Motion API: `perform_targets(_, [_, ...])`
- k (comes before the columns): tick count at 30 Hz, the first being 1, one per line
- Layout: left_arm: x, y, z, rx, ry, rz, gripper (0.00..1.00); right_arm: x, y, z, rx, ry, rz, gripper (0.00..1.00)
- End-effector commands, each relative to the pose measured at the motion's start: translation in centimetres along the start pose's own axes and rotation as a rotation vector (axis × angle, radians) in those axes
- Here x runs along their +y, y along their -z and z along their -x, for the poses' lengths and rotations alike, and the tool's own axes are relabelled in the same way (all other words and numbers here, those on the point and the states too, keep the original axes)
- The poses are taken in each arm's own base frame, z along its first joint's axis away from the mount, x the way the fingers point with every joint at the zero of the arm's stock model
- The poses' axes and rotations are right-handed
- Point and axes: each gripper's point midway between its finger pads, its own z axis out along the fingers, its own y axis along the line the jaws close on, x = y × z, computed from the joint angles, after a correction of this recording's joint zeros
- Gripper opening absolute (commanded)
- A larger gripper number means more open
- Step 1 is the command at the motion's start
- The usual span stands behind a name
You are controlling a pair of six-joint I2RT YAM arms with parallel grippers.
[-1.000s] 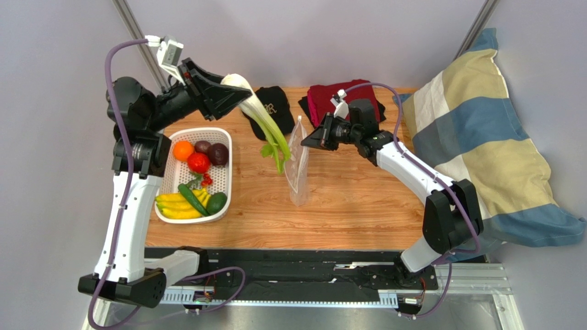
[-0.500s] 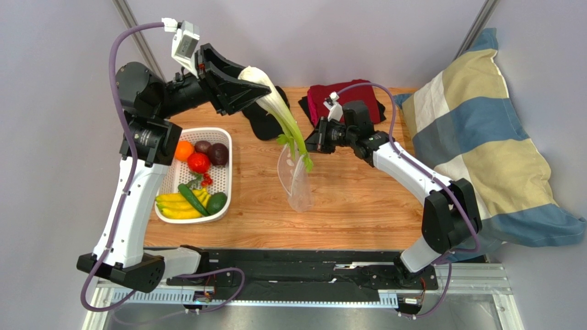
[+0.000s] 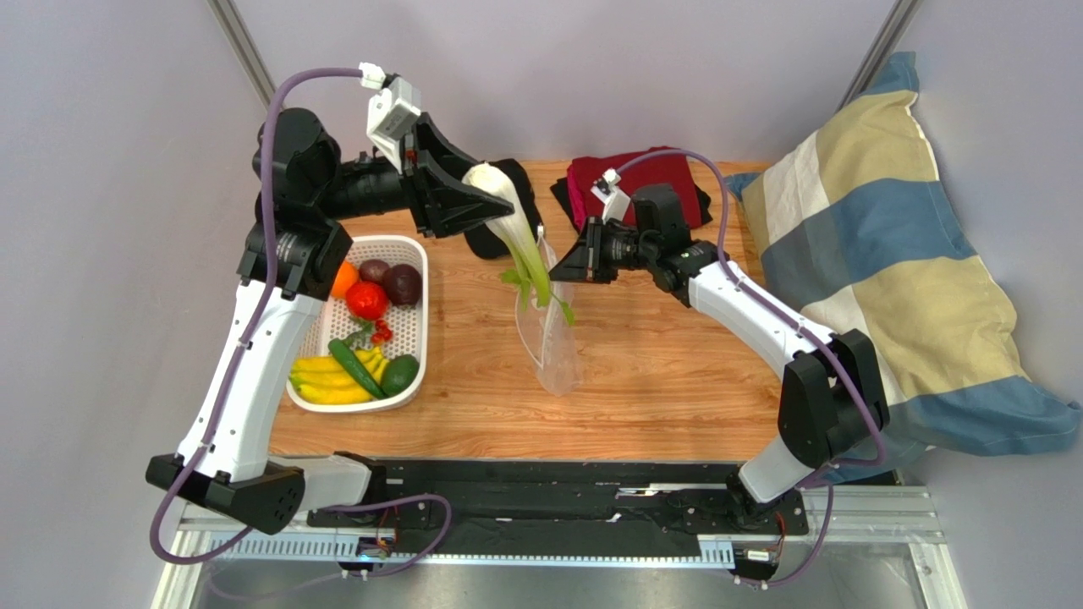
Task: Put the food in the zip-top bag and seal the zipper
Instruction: Place the fake vegetable in the zipper food storage bag.
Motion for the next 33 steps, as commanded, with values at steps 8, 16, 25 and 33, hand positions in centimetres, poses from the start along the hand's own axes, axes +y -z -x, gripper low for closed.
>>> perform_targets(8, [-3.0,-1.3,-3.3,0.101,-0.098,-0.213,0.00,5.1,0.9,0.1,0.024,0.165,0.153,0.00])
perform_targets(16, [-1.8,-0.6,-6.2,0.183,-0.173,-0.166,0.00,5.9,1.5,-0.1,0.021,0.196,0.176,0.00])
perform_targets(25, [-1.9,1.0,-5.4,0.205,-0.190,-0.124,0.00,4.7,1.6,-0.9,0.037,0.236,0.145,0.00])
perform_targets(33, [-1.3,2.0,-5.8,0.241,-0.252,-0.044,0.00,4.7,1.8,-0.9,0.044,0.236,0.152,0.00])
